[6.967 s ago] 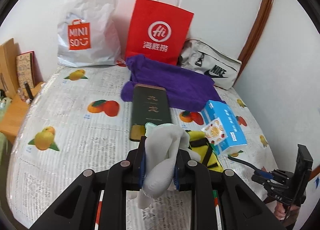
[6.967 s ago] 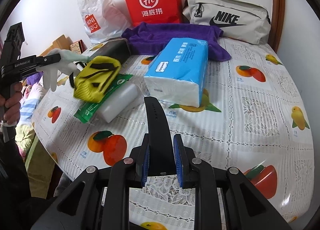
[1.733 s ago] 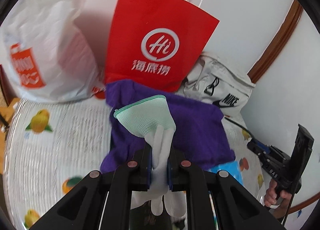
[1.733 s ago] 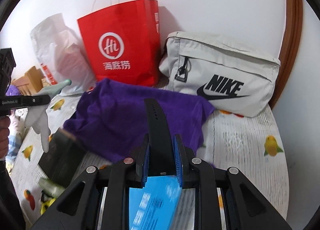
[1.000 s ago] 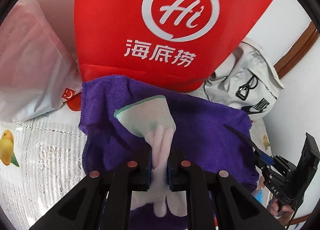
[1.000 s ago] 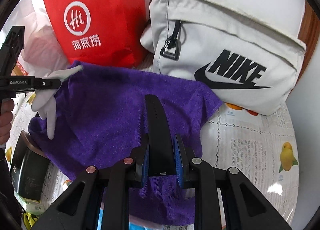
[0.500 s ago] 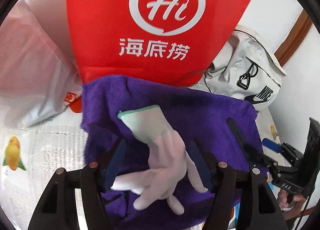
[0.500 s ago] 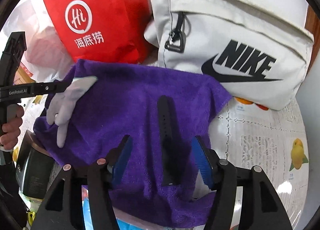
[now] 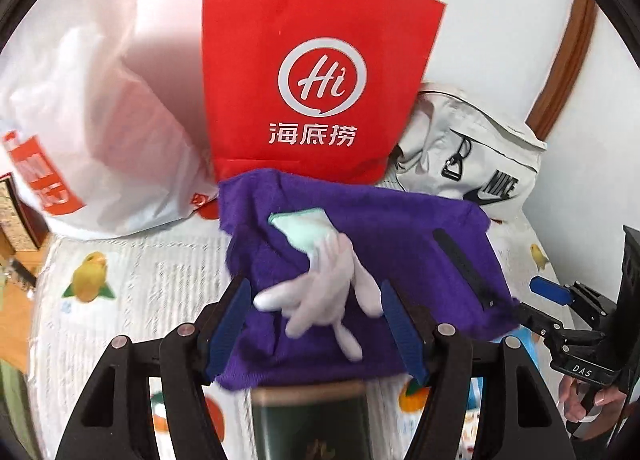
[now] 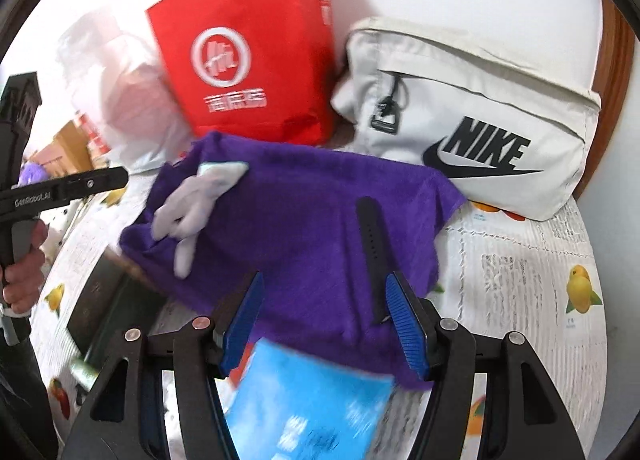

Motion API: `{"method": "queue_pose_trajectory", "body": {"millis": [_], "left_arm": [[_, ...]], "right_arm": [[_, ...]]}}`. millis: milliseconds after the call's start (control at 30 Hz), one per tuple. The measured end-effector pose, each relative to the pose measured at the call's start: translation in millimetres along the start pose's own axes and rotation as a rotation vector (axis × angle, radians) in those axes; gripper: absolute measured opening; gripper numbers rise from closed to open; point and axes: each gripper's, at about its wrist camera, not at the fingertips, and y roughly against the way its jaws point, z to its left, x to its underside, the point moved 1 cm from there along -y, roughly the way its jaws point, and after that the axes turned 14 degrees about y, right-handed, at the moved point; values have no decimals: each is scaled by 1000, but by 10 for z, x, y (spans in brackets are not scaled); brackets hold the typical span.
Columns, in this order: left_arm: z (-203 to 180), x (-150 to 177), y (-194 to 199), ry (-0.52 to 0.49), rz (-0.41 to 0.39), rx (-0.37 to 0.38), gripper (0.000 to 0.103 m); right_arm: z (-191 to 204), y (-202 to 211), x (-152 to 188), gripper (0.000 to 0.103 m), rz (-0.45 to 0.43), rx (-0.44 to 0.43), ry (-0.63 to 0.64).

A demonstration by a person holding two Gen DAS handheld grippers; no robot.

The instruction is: Organize soft objects

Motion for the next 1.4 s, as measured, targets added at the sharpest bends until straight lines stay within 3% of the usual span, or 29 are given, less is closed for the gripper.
{"method": "queue_pose_trajectory", "body": {"millis": [433, 700, 800, 1033, 1200, 1400], "left_arm": [[204, 702, 712, 25, 7, -9, 66], [472, 1172, 876, 62, 25, -14, 66], [537, 1311, 904, 80, 28, -13, 66], [598, 1466, 910, 101, 56, 20, 66], [612, 1522, 907, 110, 68, 35, 66], [650, 1540, 918, 120, 71, 37, 66]], "right_arm": [[653, 560, 459, 63, -2, -32, 46], [951, 685, 807, 62, 36, -5, 70], [1036, 653, 908, 48, 60, 12, 79], [1137, 515, 938, 43, 93, 44, 102], [1187, 472, 890, 19, 102, 87, 144], [1247, 471, 886, 13, 117, 67, 141]]}}
